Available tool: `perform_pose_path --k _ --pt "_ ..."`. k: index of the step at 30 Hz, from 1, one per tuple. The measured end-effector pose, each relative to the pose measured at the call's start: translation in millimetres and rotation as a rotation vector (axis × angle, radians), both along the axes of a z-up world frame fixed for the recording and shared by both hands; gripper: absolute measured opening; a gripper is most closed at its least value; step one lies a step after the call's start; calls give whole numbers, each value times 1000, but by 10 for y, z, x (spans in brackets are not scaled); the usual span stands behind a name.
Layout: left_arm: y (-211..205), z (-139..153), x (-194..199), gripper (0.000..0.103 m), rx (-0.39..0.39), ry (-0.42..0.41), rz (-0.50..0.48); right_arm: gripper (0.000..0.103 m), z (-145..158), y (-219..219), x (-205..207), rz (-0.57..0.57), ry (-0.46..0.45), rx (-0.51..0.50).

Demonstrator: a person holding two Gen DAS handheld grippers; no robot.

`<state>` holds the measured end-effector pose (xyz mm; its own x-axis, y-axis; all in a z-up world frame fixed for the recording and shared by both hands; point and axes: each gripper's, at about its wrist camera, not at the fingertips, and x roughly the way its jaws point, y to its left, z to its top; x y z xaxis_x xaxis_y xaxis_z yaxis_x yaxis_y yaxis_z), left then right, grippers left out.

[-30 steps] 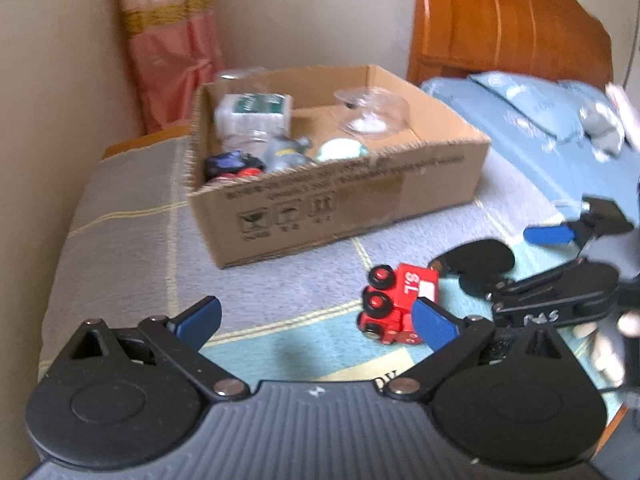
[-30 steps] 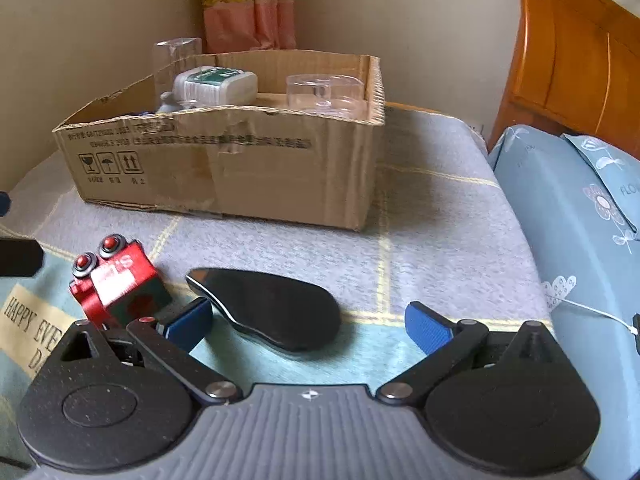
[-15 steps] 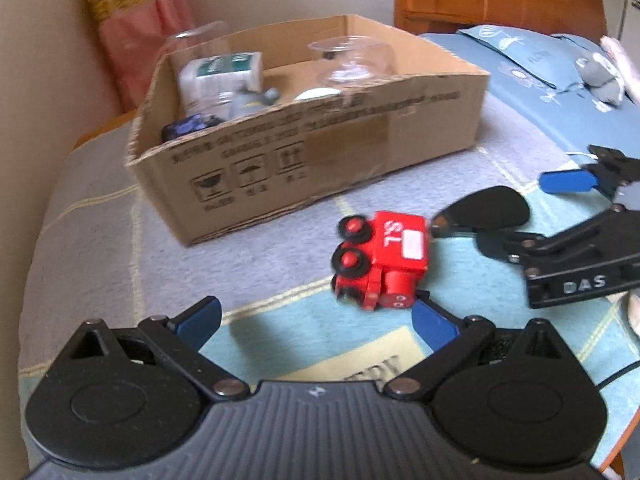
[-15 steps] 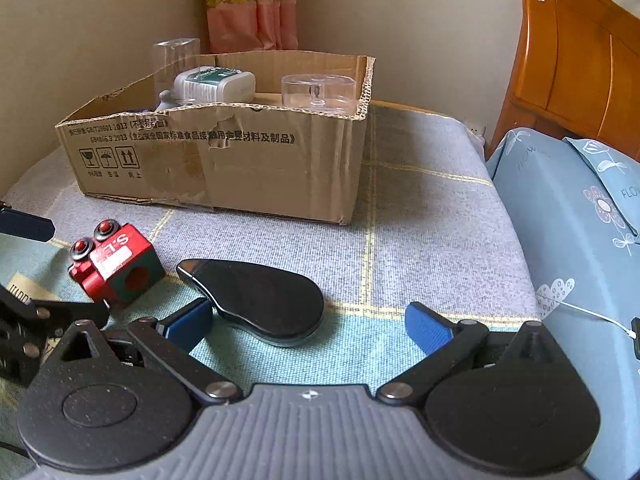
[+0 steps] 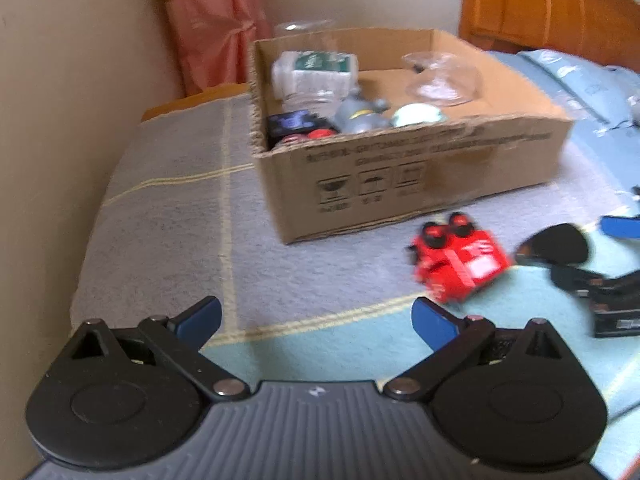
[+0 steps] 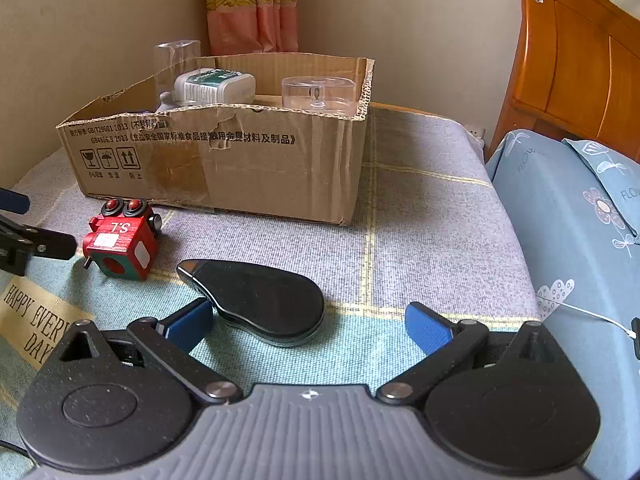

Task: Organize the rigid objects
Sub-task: 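Lower the left tool toward the red S.L toy train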

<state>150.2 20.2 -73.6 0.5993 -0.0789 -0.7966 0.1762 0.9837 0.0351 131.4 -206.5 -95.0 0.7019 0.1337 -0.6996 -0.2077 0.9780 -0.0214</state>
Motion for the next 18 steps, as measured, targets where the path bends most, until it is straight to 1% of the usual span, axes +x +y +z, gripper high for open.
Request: perform_pose_path --k 3,5,9,10,12,13,14,16,17,18 --pt "-63 112 -26 101 -99 -7 -34 103 2 5 2 -4 1 0" --pt "-174 140 17 101 -136 -10 -47 103 2 10 5 -9 1 -1" --pt "-419 77 175 100 -129 -7 -68 103 0 9 -8 -12 0 -2" --pt "-470 43 209 98 -117 1 -63 103 0 12 -4 -12 0 -2" --pt "-519 -29 255 97 -115 18 -48 103 1 14 -6 -11 2 -3" --pt "-530 -59 274 95 -116 26 -38 103 -2 13 -15 -10 1 -2" --pt "-533 -81 285 89 -121 33 -26 103 -6 14 -21 -10 -1 -2" --pt "-519 -107 292 83 -146 48 -21 103 -10 19 -29 -10 -5 -1" --pt "-511 -115 286 78 -157 54 -20 103 -12 21 -29 -11 -6 -1" --pt "-509 -114 277 76 -164 54 -22 103 -12 22 -29 -11 -5 -1"
